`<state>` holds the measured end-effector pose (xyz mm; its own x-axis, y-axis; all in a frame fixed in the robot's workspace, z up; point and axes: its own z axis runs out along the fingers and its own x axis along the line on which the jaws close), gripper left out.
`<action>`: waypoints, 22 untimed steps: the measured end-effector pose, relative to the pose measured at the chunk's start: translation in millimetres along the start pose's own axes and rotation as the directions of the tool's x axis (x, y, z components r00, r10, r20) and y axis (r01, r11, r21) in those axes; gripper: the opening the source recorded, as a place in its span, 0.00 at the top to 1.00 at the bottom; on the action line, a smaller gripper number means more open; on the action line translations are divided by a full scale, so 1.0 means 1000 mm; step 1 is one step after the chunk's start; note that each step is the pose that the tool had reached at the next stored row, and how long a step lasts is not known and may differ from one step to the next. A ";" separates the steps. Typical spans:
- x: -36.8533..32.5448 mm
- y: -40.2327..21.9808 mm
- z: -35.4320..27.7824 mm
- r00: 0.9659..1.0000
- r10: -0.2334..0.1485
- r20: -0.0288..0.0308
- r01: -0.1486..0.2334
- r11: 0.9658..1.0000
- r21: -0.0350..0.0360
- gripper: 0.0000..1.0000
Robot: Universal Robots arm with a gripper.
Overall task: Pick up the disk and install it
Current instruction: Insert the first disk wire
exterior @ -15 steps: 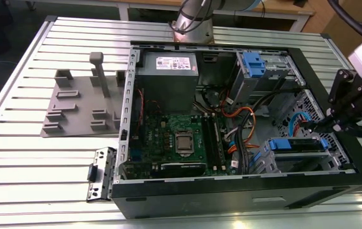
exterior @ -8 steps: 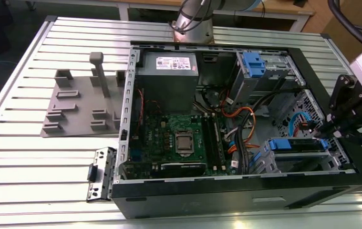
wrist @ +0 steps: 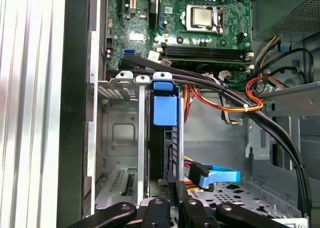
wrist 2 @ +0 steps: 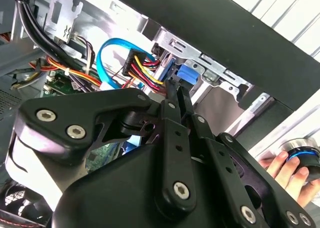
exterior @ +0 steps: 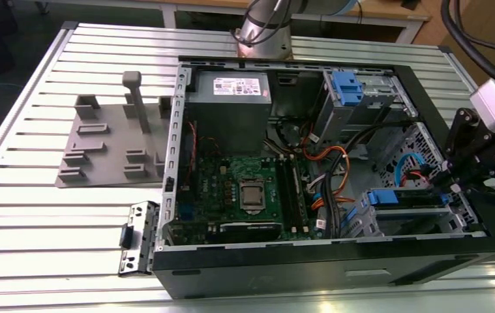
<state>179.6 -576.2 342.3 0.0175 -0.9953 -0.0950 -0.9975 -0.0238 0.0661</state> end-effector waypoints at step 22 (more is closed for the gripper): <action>-0.0011 0.0082 0.0153 1.000 0.000 0.001 0.000 1.000 0.000 0.84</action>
<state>170.4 -573.9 327.8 0.0174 -0.9952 -0.0964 -0.9975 -0.0239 0.0660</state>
